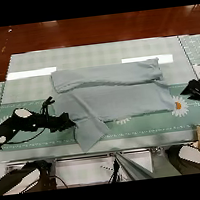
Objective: Fold the shirts.
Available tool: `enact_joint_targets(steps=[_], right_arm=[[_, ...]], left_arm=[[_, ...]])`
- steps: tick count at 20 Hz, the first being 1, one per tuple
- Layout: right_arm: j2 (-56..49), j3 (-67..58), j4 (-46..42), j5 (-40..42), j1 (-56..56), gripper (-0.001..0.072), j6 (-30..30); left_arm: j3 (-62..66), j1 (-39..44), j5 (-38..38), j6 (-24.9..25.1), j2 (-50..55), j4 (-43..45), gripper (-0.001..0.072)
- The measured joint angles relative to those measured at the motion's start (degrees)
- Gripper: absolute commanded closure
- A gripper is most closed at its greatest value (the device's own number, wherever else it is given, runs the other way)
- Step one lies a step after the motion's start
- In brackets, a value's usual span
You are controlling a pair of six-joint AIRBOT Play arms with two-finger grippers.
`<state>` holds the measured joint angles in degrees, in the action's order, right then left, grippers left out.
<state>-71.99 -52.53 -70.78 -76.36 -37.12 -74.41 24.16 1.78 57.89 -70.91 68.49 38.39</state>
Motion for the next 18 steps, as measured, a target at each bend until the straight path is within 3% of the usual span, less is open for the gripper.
enact_joint_targets(steps=[9, 10, 13, 14, 15, 18], right_arm=[[-0.3, 13.2, 12.2, 9.3, -1.8, 0.0184, 2.9], [-0.6, 14.4, 13.7, 9.7, -1.5, 0.0218, 2.9], [-1.8, 16.7, 15.8, 11.5, 1.1, 0.0580, 4.2], [-2.1, 16.9, 16.3, 11.8, 2.1, 0.0660, 4.9], [-2.0, 16.6, 16.4, 11.6, 3.2, 0.0692, 5.9], [-0.2, 12.8, 18.7, 9.9, 5.1, 0.0693, 8.2]], left_arm=[[0.0, 0.1, 0.3, 1.1, 0.0, -0.2, 0.0687], [0.0, 0.1, 0.3, 1.1, 0.1, -0.2, 0.0687], [0.2, -0.2, 0.3, 1.3, 0.1, -0.2, 0.0687], [0.4, -0.4, 0.3, 1.3, 0.0, -0.2, 0.0687], [1.0, -0.7, 0.4, 1.4, -0.1, -0.2, 0.0687], [4.8, -2.2, 2.0, 2.2, -1.8, -0.5, 0.0687]])
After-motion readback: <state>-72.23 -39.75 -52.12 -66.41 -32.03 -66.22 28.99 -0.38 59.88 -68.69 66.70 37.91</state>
